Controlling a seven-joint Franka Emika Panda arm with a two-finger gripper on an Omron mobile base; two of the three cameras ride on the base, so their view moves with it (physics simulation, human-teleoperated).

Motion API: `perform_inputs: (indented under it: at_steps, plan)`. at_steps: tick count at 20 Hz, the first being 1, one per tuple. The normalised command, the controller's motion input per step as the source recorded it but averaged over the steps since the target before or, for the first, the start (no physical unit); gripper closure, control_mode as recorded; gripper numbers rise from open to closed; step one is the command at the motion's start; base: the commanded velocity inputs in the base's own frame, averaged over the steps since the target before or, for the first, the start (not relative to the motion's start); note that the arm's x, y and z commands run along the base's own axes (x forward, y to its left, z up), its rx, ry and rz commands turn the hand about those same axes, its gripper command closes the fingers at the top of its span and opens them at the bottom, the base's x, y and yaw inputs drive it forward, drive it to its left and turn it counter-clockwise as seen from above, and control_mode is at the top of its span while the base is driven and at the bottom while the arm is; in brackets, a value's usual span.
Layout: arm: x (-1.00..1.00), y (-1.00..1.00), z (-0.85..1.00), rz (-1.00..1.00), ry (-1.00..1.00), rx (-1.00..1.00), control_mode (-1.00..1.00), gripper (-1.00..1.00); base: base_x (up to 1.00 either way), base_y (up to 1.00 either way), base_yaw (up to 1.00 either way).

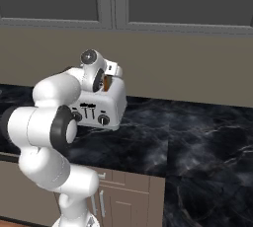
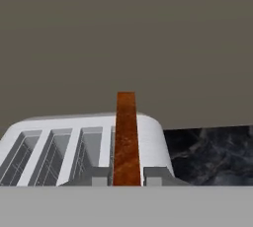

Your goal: Start the toaster. Once the lever pops up, take the bread to the plate on the dining counter.

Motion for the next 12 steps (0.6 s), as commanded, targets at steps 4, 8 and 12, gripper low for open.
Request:
perform_inputs:
  at_steps: [4,8,12]
  plan:
    - [-0.06,0.00,0.34,0.00,0.00,0.00,-1.00,1.00,0.00,0.00,0.00]
    - [-0.08,0.00,0.34,0.00,0.00,0.00,-1.00,1.00,0.00,0.00,0.00]
    - [-0.08,0.00,0.34,0.00,0.00,0.00,-1.00,1.00,0.00,0.00,0.00]
